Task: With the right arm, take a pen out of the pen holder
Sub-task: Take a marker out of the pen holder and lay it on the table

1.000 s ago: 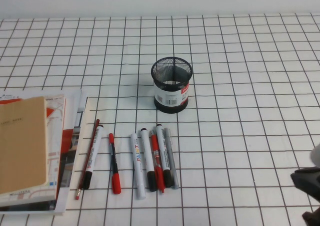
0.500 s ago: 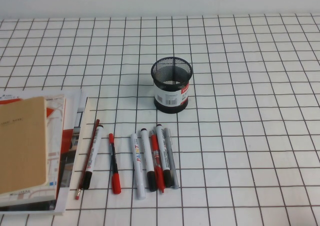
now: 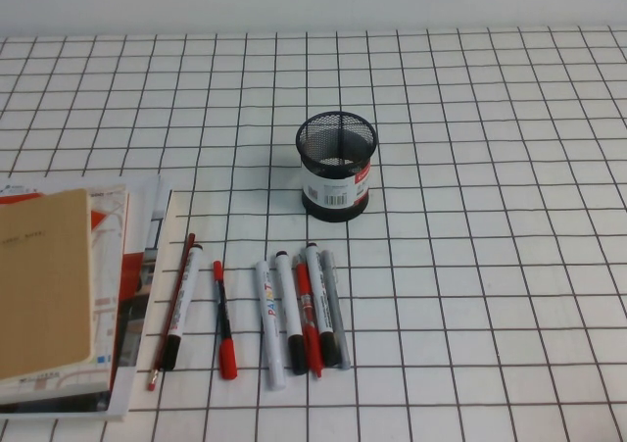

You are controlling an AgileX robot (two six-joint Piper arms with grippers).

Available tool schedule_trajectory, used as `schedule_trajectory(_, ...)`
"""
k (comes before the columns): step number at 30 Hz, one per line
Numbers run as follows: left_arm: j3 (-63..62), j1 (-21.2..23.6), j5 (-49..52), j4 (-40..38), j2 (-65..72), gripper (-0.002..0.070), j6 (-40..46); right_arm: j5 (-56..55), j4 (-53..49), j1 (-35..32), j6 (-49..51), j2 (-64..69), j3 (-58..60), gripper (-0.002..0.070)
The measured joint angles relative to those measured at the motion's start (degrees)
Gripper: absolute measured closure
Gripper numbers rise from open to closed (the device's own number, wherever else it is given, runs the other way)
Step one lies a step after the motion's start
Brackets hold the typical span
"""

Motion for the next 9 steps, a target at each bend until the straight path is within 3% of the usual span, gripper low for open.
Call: schedule_trajectory(9, 0.00, 0.00, 0.00, 0.00, 0.00, 0.0679, 0.00, 0.50, 0.00, 0.00, 0.00, 0.00, 0.00, 0.0692)
